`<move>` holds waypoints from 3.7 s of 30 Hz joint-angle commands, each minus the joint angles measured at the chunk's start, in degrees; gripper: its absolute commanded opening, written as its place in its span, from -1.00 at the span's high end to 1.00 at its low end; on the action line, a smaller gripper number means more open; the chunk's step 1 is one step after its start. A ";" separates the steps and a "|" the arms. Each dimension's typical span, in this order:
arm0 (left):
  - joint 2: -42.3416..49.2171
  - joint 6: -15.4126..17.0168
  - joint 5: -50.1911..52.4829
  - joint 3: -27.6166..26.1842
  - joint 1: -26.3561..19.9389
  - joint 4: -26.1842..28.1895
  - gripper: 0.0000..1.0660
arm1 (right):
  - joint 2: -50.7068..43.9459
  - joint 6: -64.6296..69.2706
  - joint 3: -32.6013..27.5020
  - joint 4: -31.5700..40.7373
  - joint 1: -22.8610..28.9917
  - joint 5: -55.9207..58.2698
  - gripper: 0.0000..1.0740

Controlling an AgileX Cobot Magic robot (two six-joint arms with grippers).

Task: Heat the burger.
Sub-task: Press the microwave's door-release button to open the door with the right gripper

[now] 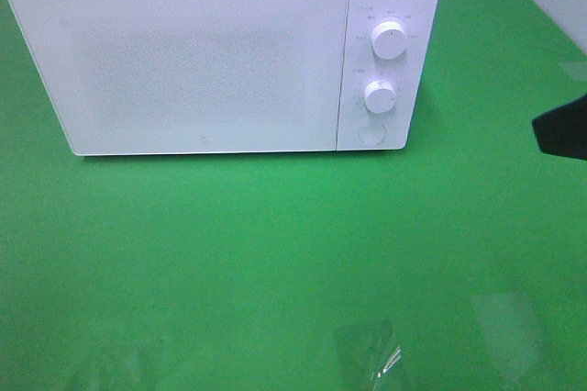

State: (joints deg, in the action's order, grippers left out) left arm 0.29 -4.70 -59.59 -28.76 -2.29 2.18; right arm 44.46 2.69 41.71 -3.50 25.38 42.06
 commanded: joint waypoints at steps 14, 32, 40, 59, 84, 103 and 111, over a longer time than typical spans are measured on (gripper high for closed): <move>1.15 -0.17 0.17 0.17 -0.23 0.34 -0.87 | -24.47 1.38 -6.13 -3.55 -9.40 7.85 -0.46; 1.15 -0.17 0.17 0.17 -0.23 0.34 -0.87 | -43.77 4.18 -11.40 -1.49 -20.11 13.81 -0.42; 0.97 -0.17 0.17 0.17 -0.23 0.34 -0.87 | -46.07 3.90 -12.55 -2.06 -20.11 15.47 -0.42; 1.03 -0.23 0.17 0.17 -0.23 0.34 -0.87 | -43.95 3.67 -9.17 -2.35 -20.11 12.26 -0.43; 1.03 -0.23 0.17 0.17 -0.23 0.34 -0.87 | -17.42 4.30 -14.15 -3.15 -19.88 -22.92 -0.42; 1.03 -0.23 0.17 0.17 -0.23 0.34 -0.87 | 10.60 8.37 -17.99 -2.98 -19.88 -56.95 -0.42; 1.03 -0.23 0.17 0.17 -0.23 0.34 -0.87 | 22.06 3.21 -20.45 4.18 -19.88 -73.97 -0.42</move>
State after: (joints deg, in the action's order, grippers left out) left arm 0.29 -4.70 -59.59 -28.76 -2.29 2.18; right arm 63.94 8.59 22.00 -2.92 5.44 -26.70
